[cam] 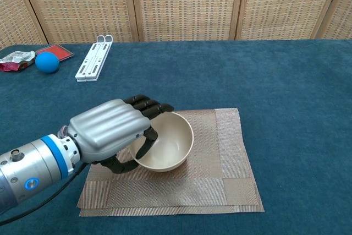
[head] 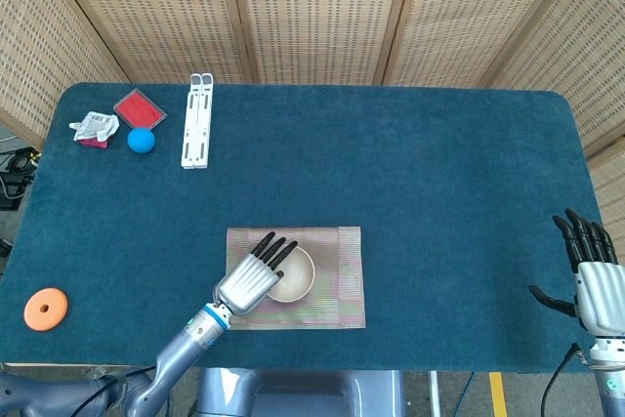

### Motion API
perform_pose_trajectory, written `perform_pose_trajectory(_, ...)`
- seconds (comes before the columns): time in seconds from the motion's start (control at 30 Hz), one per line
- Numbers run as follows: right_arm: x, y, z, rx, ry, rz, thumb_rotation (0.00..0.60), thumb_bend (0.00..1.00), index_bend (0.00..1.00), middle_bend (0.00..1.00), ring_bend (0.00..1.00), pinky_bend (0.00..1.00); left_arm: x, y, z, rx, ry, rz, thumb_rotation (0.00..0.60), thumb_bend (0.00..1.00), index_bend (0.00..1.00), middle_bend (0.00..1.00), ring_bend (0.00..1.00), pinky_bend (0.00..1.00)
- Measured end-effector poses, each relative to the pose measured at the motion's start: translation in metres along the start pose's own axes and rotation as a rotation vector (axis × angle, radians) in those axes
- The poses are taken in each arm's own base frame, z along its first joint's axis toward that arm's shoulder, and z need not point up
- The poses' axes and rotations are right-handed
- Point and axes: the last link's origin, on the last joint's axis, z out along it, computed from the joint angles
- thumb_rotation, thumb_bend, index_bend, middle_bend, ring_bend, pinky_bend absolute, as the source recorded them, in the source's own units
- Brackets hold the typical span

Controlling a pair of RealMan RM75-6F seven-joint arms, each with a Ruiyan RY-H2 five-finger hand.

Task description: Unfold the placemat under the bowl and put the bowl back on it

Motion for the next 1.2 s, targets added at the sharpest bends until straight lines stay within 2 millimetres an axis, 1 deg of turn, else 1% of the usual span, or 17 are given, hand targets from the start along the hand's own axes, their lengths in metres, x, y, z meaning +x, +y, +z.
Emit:
perform_pose_trajectory(0.03, 0.000, 0.000, 0.000, 0.001, 0.001, 0.001, 0.600, 0.13, 0.05, 0.00, 0.00, 0.00, -0.001, 0.000, 0.000, 0.000, 0.004, 0.000, 0.600, 0.49, 0.71, 0.00, 0.00, 0.00)
perform_pose_trajectory(0.13, 0.001, -0.001, 0.000, 0.004, 0.003, 0.004, 0.600, 0.13, 0.05, 0.00, 0.00, 0.00, -0.002, 0.001, 0.000, 0.000, 0.024, -0.003, 0.600, 0.57, 0.76, 0.00, 0.00, 0.00)
perform_pose_trajectory(0.27, 0.001, -0.002, -0.001, 0.011, 0.004, 0.005, 0.600, 0.13, 0.05, 0.00, 0.00, 0.00, -0.001, -0.004, -0.004, 0.009, 0.048, -0.010, 0.600, 0.58, 0.77, 0.00, 0.00, 0.00)
perform_pose_trajectory(0.4, 0.001, -0.003, -0.002, 0.017, 0.005, 0.003, 0.600, 0.13, 0.05, 0.00, 0.00, 0.00, 0.003, -0.018, -0.012, 0.034, 0.069, -0.010, 0.600, 0.58, 0.77, 0.00, 0.00, 0.00)
perform_pose_trajectory(0.5, 0.001, -0.004, -0.003, 0.019, 0.006, 0.000, 0.600, 0.13, 0.05, 0.00, 0.00, 0.00, 0.005, -0.035, -0.022, 0.062, 0.081, 0.003, 0.600, 0.58, 0.77, 0.00, 0.00, 0.00)
perform_pose_trajectory(0.67, 0.000, -0.006, -0.004, 0.024, 0.002, -0.010, 0.600, 0.13, 0.05, 0.00, 0.00, 0.00, 0.006, -0.070, -0.046, 0.117, 0.082, 0.013, 0.600, 0.58, 0.77, 0.00, 0.00, 0.00)
perform_pose_trajectory(0.8, -0.002, -0.008, -0.005, 0.027, -0.002, -0.017, 0.600, 0.13, 0.05, 0.00, 0.00, 0.00, 0.003, -0.107, -0.071, 0.173, 0.067, 0.029, 0.600, 0.58, 0.76, 0.00, 0.00, 0.00)
perform_pose_trajectory(0.9, -0.003, -0.009, -0.006, 0.029, -0.005, -0.020, 0.600, 0.13, 0.05, 0.00, 0.00, 0.00, -0.002, -0.131, -0.087, 0.214, 0.050, 0.049, 0.600, 0.58, 0.76, 0.00, 0.00, 0.00)
perform_pose_trajectory(1.1, -0.004, -0.010, -0.007, 0.033, -0.009, -0.022, 0.600, 0.13, 0.05, 0.00, 0.00, 0.00, -0.014, -0.166, -0.112, 0.281, 0.000, 0.060, 0.600, 0.57, 0.75, 0.00, 0.00, 0.00)
perform_pose_trajectory(1.2, -0.004, -0.010, -0.007, 0.030, -0.010, -0.021, 0.600, 0.13, 0.05, 0.00, 0.00, 0.00, -0.022, -0.178, -0.123, 0.301, -0.040, 0.060, 0.600, 0.57, 0.74, 0.00, 0.00, 0.00)
